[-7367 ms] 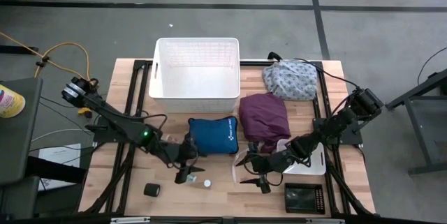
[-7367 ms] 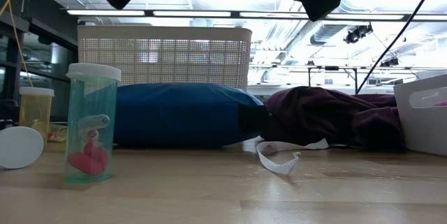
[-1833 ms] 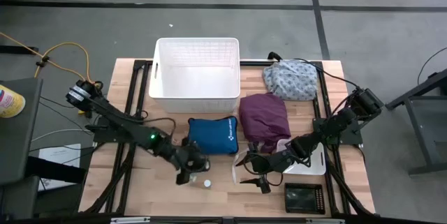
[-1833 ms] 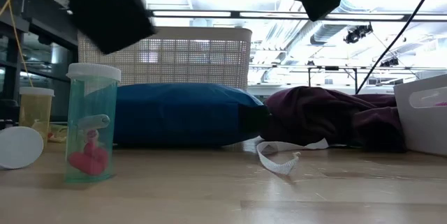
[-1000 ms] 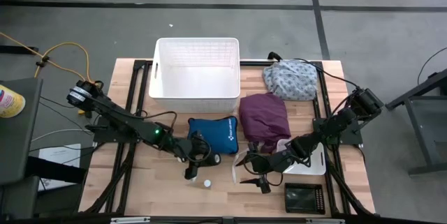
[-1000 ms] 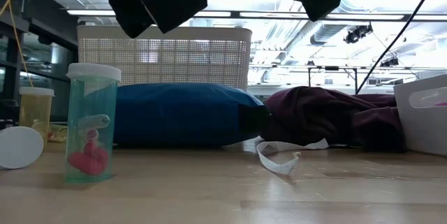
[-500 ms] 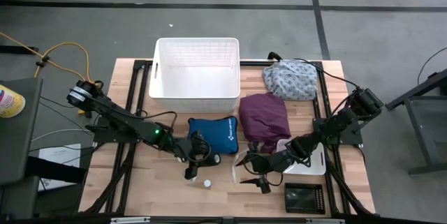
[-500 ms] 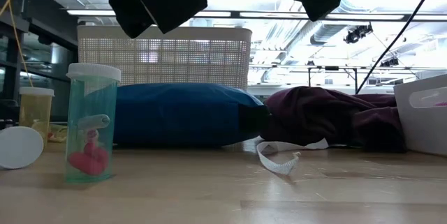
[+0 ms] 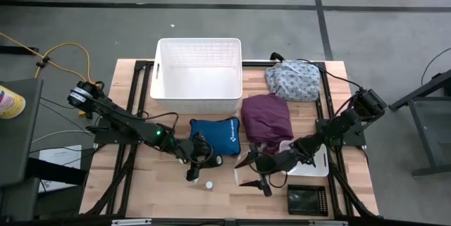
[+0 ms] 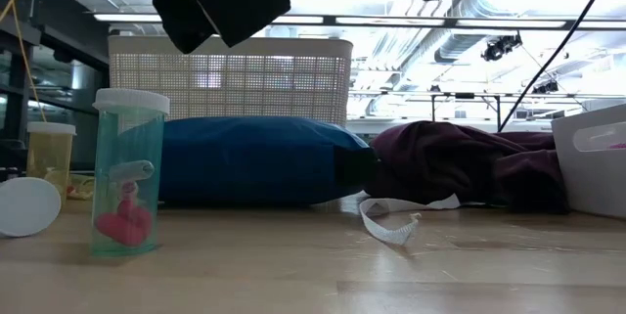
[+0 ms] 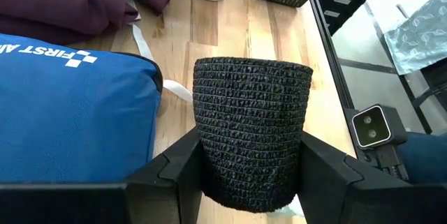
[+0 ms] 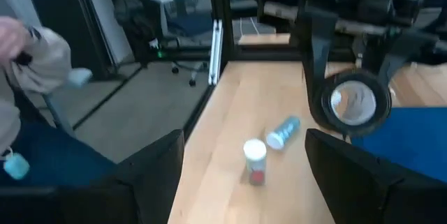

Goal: Pick & Place Medicine items
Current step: Put the black bandage into the white bin

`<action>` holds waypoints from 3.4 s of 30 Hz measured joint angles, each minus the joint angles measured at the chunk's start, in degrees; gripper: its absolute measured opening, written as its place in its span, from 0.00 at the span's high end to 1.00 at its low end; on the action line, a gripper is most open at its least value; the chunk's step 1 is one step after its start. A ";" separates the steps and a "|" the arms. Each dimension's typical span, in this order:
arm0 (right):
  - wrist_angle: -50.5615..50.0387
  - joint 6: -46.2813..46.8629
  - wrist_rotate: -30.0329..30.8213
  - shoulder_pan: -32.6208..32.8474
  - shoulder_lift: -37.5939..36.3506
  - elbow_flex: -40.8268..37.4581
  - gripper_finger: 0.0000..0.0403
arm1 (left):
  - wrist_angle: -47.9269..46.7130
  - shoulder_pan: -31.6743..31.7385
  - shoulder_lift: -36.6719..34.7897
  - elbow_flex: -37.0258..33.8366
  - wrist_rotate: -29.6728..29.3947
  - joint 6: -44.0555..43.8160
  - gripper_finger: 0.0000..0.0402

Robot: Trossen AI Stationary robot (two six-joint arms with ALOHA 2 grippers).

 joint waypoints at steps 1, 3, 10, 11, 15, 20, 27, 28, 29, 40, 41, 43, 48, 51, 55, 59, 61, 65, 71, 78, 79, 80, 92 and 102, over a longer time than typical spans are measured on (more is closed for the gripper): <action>0.70 -0.02 -0.04 -0.22 0.00 -0.01 0.29 | 0.00 0.00 0.00 0.00 -0.02 0.00 0.58; 1.88 -0.08 0.00 -0.75 -0.02 -0.01 0.29 | 0.02 0.00 0.00 0.00 -0.02 0.00 0.58; 2.76 -2.67 0.04 -3.58 0.00 0.02 0.29 | 1.91 0.00 -0.02 0.00 -0.02 0.25 0.58; 2.76 -3.35 0.06 -3.77 0.00 0.02 0.29 | 2.08 0.00 -0.02 0.00 -0.02 0.58 0.58; 2.76 -7.12 -0.04 -3.96 -0.01 0.02 0.29 | 3.95 0.00 -0.02 -0.04 -0.23 1.72 0.58; 2.76 -9.44 -0.22 -3.95 0.00 0.02 0.29 | 7.01 0.00 -0.02 -0.04 -1.36 1.30 0.58; 2.69 -8.90 -2.69 -5.62 0.00 0.05 0.29 | 7.68 1.01 -0.02 -0.04 0.76 -2.59 0.58; 2.45 -8.85 -3.20 -5.99 0.00 0.31 0.29 | 7.69 1.40 -0.02 -0.04 1.71 -3.29 0.58; 2.02 -8.83 -3.63 -6.30 0.00 0.80 0.29 | 7.67 1.78 -0.02 -0.04 2.61 -3.98 0.58; -26.59 -6.27 -5.01 -7.47 0.00 16.10 0.29 | 7.18 3.54 -0.02 -0.04 4.20 -4.96 0.58; -27.98 -6.08 -4.74 -7.47 0.00 16.88 0.29 | 7.16 3.54 -0.02 -0.04 4.20 -4.98 0.58; -28.97 -5.95 -4.63 -7.47 0.00 17.76 0.29 | 7.06 3.54 -0.02 -0.04 4.20 -4.88 0.58; -29.24 -3.69 -4.59 -7.47 0.00 18.03 0.29 | 7.06 3.30 -0.02 -0.04 4.15 -3.09 0.58; -29.41 -2.56 -4.70 -7.45 0.00 18.03 0.29 | 7.13 3.00 -0.02 -0.04 4.00 -0.24 0.58; -29.26 -1.69 -4.70 -7.43 0.00 18.03 0.29 | 7.27 2.71 -0.02 -0.04 3.15 2.42 0.58; -29.13 -1.40 -4.72 -7.30 0.00 18.03 0.29 | 7.28 2.71 -0.02 -0.04 -0.08 2.80 0.58; -29.13 -1.35 -4.72 -7.30 0.00 18.03 0.29 | 7.30 2.74 -0.02 -0.04 -1.22 2.82 0.58; -29.15 -1.31 -4.72 -7.30 0.00 18.03 0.29 | 7.90 2.86 -0.02 -0.04 -1.36 2.82 0.58; -29.37 -1.43 -4.55 -7.34 0.00 18.03 0.29 | 11.01 2.86 -0.02 -0.04 -1.33 2.84 0.58; -29.39 -1.44 -4.52 -7.34 0.00 18.03 0.29 | 11.84 2.73 -0.02 -0.04 -1.33 4.07 0.58; -29.43 -1.44 -4.52 -7.37 0.00 18.03 0.29 | 12.22 2.73 -0.03 -0.04 -1.31 4.07 0.58; -29.43 -1.44 -4.52 -7.48 0.00 18.03 0.29 | 12.72 2.73 -0.02 -0.04 -1.31 4.07 0.58; -29.41 -1.49 -4.99 -10.08 0.00 18.03 0.29 | 14.23 2.73 -0.02 -0.02 -5.15 2.64 0.58; -29.74 -0.87 -3.56 -11.52 0.00 18.00 0.29 | 12.73 3.11 -0.02 -0.02 -8.90 -1.37 0.58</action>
